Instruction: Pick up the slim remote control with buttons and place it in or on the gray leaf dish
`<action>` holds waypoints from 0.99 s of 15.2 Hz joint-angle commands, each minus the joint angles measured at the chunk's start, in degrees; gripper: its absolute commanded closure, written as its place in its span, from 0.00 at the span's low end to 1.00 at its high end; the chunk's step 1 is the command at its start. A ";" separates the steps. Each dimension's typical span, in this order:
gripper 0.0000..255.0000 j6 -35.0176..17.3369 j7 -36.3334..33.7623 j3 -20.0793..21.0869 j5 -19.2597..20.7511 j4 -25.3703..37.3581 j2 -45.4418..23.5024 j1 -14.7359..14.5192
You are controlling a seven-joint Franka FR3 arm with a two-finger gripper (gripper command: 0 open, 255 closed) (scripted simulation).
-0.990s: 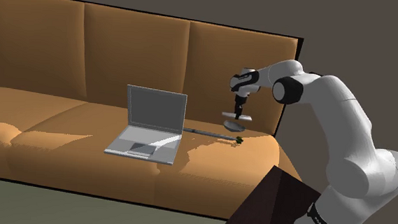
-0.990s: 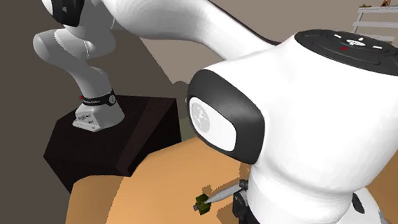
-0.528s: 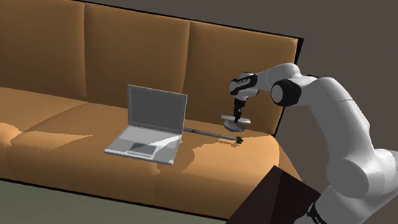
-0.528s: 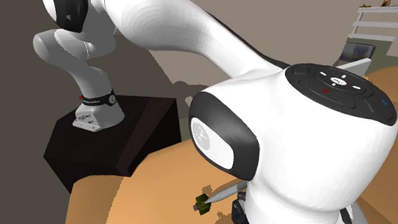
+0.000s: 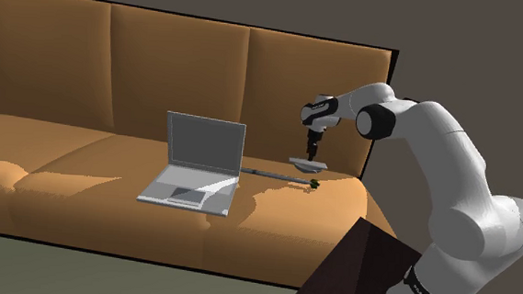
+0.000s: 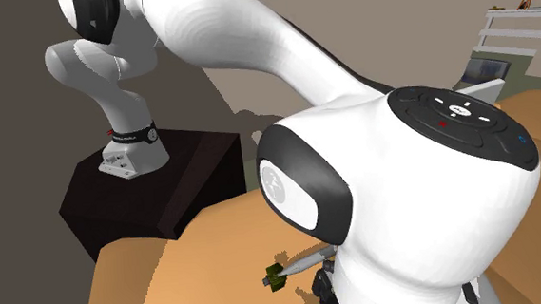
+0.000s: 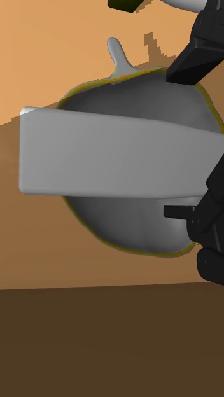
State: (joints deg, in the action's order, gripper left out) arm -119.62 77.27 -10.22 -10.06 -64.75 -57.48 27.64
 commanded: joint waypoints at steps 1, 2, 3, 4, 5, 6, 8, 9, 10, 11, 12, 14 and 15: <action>0.00 0.00 0.00 0.00 0.00 0.00 0.00 0.00; 0.00 0.00 0.00 0.00 0.00 0.00 0.00 0.00; 0.00 0.00 0.00 0.00 0.00 0.00 0.00 0.00; 0.00 1.10 -0.05 -0.12 0.12 -0.01 1.11 -0.06; 0.00 2.25 -0.11 -0.24 0.25 0.10 2.16 -0.10; 0.00 3.46 -0.17 -0.36 0.37 0.33 3.14 -0.14; 0.00 4.45 -0.23 -0.44 0.47 0.61 3.86 -0.15; 0.00 4.45 -0.23 -0.44 0.47 0.61 3.86 -0.16; 0.00 4.45 -0.22 -0.44 0.47 0.60 3.86 -0.16; 0.00 4.45 -0.23 -0.44 0.47 0.61 3.86 -0.16; 0.00 4.45 -0.23 -0.44 0.47 0.61 3.86 -0.16; 0.00 4.45 -0.23 -0.44 0.47 0.61 3.86 -0.16; 0.00 4.45 -0.23 -0.44 0.47 0.61 3.86 -0.16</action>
